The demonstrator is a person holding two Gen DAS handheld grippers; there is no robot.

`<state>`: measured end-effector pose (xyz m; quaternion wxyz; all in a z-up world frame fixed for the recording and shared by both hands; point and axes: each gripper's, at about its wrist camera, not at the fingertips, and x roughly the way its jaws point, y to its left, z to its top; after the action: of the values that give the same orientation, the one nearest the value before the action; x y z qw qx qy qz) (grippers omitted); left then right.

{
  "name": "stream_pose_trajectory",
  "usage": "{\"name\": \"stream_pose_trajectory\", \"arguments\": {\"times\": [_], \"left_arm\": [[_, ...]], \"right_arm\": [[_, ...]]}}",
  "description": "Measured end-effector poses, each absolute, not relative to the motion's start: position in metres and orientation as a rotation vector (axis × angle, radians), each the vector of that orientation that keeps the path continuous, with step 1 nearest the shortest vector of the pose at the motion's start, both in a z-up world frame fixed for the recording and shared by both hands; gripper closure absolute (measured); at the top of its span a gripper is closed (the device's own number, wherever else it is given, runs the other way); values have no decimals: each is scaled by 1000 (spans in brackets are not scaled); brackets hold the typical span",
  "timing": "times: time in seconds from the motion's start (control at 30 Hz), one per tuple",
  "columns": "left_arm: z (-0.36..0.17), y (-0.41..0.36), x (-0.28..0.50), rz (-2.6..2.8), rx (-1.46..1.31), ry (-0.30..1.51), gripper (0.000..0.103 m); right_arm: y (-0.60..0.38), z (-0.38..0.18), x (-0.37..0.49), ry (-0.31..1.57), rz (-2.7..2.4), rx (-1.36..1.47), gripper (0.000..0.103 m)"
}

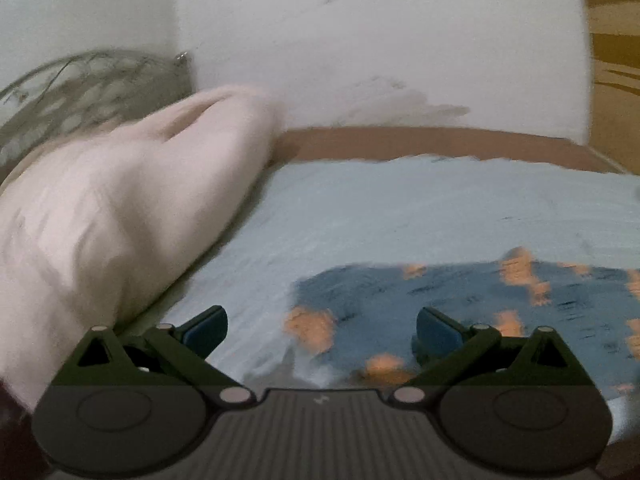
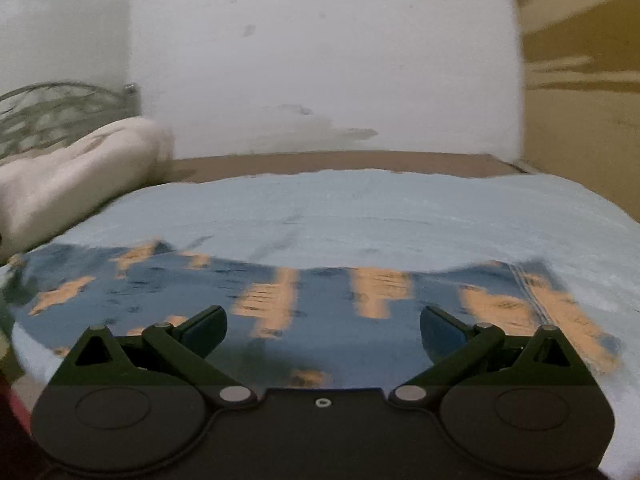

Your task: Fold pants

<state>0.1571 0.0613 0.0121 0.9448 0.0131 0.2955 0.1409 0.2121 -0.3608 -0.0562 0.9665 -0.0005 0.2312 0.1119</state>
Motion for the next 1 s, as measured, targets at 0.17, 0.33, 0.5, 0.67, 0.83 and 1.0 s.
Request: {"name": "stream_pose_trajectory", "arguments": {"times": [0.17, 0.33, 0.5, 0.67, 0.83, 1.0], "left_arm": [[-10, 89, 153, 275, -123, 611, 1], [-28, 94, 160, 217, -222, 557, 1], [-46, 101, 174, 130, -290, 525, 1], [-69, 135, 188, 75, -557, 564, 1], [-77, 161, 180, -5, -743, 509, 5], [-84, 177, 178, -13, -907, 484, 26]], "right_arm": [[-302, -60, 227, 484, 332, -66, 1], [-265, -74, 243, 501, 316, -113, 1], [-266, -94, 241, 519, 309, -104, 1], [-265, -98, 241, 508, 304, -117, 1], [-266, -102, 240, 486, 302, -107, 1], [-267, -104, 239, 472, 306, -96, 1]]}}
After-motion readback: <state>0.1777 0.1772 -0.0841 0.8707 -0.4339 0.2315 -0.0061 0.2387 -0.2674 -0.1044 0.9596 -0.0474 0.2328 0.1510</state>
